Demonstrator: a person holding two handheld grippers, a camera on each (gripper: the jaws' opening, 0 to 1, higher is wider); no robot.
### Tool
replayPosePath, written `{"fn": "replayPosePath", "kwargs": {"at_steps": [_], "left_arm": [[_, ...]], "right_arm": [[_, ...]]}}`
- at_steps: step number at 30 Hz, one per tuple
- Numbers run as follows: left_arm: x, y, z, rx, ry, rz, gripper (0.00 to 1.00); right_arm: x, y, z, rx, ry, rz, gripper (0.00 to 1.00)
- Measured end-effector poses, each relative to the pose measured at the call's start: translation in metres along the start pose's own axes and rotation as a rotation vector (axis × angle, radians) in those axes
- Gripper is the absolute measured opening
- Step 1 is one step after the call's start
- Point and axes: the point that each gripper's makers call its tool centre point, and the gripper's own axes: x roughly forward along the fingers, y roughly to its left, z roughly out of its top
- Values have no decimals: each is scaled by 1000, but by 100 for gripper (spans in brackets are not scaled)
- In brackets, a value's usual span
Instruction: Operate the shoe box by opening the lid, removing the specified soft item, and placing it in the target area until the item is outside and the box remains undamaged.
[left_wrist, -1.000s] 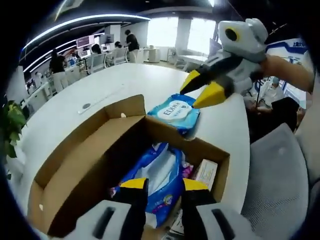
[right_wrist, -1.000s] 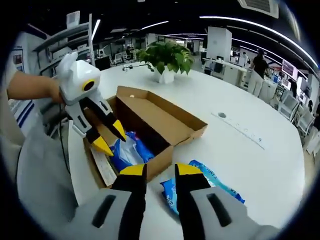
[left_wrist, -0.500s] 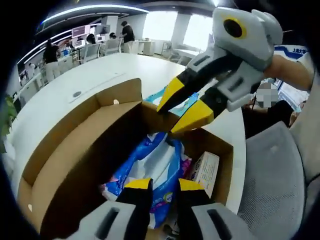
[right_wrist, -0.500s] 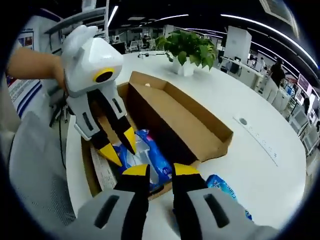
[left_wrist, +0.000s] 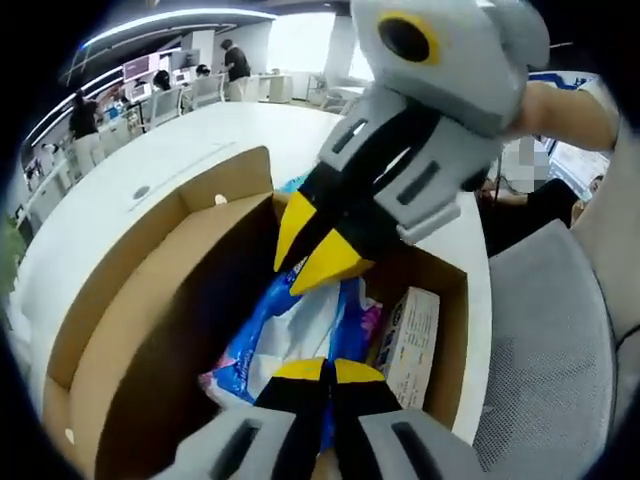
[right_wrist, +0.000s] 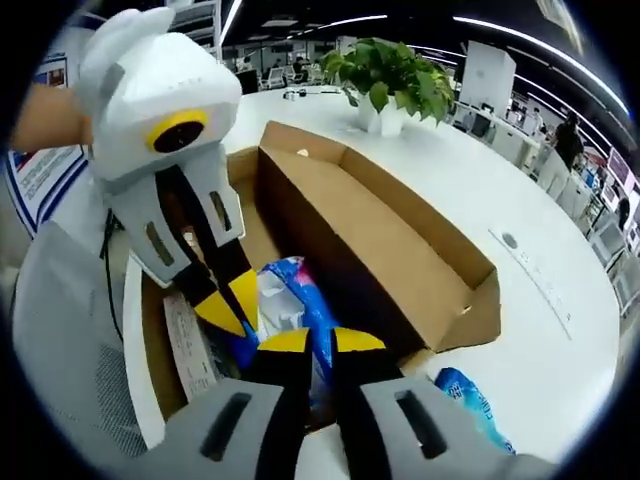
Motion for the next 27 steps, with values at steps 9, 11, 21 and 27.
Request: {"fn": "replayPosePath", "kwargs": {"at_steps": [9,11,21,27], "left_arm": [[-5,0,-1,8,-8,14,0],[-7,0,-1,5,-10,16,0],[-25,0,5,-11,-28,35,0],[-39,-2,12,13,-36,47,0]], "right_arm": [[0,3,0,6,6,9,0],[-1,3,2,6,-1,10,0],[-12,8,17,-26,-48,16,0],[-22,14,31,-54,-81,24,0]]}}
